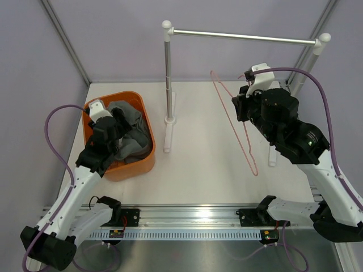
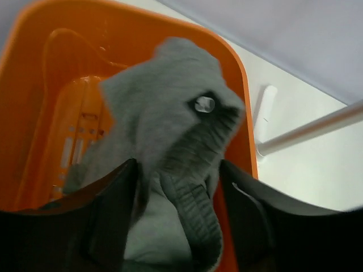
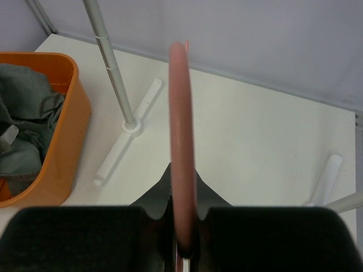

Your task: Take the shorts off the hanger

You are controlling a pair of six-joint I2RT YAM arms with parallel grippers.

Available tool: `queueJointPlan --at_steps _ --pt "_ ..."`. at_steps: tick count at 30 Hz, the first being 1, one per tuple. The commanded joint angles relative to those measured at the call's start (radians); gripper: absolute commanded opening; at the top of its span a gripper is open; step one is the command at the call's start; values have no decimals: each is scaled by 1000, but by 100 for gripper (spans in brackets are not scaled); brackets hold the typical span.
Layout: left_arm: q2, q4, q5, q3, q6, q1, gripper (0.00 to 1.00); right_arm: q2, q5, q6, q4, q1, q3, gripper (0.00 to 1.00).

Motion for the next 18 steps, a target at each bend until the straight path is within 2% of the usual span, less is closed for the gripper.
queueJointPlan --at_steps 1,2,3,8,18 --pt "-38 -1 154 6 -78 16 85 15 -104 -19 7 -31 17 0" --pt "-38 -13 206 15 -70 16 97 23 -117 -19 1 -42 25 0" --pt "-38 -27 228 47 -56 16 99 32 -133 -19 -14 -54 45 0" --pt "-44 -136 331 157 48 16 99 87 -278 -16 -4 -178 108 0" --pt "-62 -185 406 245 157 16 99 300 -265 -68 -53 -261 404 0"
